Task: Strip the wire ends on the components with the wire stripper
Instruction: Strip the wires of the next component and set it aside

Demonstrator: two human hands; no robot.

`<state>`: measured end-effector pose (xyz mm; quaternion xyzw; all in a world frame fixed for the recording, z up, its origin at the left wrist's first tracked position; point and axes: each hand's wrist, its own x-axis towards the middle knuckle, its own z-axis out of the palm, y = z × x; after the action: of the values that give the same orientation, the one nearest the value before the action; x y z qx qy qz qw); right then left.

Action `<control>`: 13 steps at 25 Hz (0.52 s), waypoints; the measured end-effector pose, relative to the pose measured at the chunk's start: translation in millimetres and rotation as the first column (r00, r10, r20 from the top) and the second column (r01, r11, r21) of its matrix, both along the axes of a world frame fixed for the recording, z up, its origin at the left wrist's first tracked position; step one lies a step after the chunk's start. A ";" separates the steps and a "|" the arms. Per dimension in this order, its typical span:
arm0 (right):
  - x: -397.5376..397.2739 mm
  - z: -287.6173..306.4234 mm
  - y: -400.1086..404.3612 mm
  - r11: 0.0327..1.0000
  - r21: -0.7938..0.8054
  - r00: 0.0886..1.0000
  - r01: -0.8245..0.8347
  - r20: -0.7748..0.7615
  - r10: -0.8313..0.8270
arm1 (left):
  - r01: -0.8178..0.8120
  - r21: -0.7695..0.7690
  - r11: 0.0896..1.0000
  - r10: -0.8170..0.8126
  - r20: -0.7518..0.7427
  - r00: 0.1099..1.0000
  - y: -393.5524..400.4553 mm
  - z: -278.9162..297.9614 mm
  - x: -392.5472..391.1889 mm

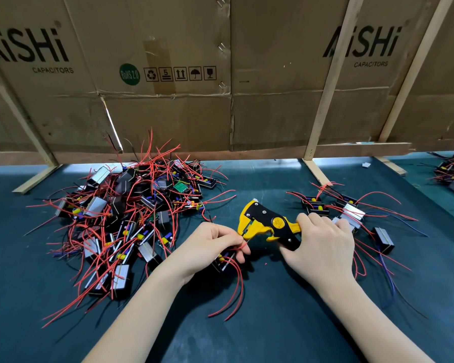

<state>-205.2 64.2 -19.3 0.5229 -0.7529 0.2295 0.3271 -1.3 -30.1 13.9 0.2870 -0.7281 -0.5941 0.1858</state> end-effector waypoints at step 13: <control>0.6 -0.6 0.0 1.000 0.031 1.000 -0.004 0.005 0.004 | 0.075 0.027 0.997 -0.075 -0.001 0.997 -5.5 -2.9 5.1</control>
<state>-204.6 64.2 -19.9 0.5286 -0.7563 0.2198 0.3165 3.8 -35.6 11.0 0.2622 -0.7303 -0.6103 0.1594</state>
